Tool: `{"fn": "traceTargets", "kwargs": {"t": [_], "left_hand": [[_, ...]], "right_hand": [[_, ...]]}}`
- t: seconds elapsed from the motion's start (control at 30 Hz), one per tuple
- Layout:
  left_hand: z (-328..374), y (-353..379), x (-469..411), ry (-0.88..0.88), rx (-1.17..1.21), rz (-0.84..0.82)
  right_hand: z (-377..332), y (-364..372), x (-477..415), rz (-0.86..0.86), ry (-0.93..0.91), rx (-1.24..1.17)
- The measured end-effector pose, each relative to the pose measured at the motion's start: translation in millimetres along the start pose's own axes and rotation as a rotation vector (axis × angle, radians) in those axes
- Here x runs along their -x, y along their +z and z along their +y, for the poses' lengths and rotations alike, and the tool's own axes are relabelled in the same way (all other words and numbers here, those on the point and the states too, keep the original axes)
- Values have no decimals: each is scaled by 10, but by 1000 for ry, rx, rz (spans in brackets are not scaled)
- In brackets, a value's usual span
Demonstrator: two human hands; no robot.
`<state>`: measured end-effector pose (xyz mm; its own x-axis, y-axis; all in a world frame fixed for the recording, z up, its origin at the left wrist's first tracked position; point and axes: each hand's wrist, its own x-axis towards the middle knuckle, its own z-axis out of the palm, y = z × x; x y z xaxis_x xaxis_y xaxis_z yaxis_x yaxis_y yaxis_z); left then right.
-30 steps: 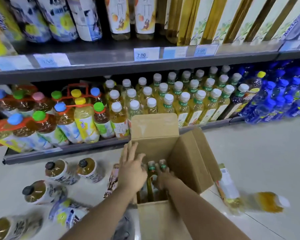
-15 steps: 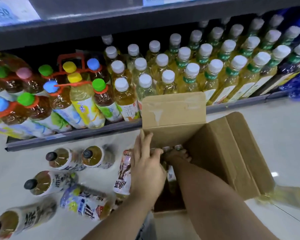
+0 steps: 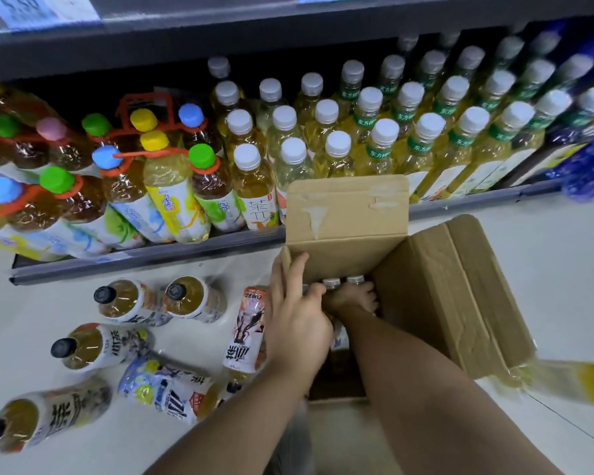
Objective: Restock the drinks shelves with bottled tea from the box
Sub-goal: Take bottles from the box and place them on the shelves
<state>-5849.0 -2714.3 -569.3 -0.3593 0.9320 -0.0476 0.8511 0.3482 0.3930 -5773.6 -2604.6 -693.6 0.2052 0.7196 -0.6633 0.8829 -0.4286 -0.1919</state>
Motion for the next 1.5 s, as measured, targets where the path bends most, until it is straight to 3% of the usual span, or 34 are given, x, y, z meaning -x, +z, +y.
{"fn": "traceTargets", "kwargs": {"t": [0.3, 0.5, 0.67, 0.87, 1.1, 1.3, 1.5], "left_hand": [[32, -55, -38, -18, 31, -63], [34, -391, 73, 51, -189, -146], [509, -972, 207, 84, 68, -224], [1205, -1835, 415, 78, 458, 8], [1652, -3184, 320, 84, 615, 214], [1835, -4149, -122, 157, 585, 338], [2081, -4957, -752, 265, 580, 508]], "right_hand": [[122, -622, 647, 228, -344, -57], [222, -1225, 1260, 460, -612, -139], [270, -1908, 1915, 523, -640, -229], [247, -2792, 2919, 553, -749, -416], [-19, -3976, 3848, 391, -959, -515], [-454, -4809, 4225, 545, -1128, -274], [-938, -5433, 4310, 763, -1316, -260]]}}
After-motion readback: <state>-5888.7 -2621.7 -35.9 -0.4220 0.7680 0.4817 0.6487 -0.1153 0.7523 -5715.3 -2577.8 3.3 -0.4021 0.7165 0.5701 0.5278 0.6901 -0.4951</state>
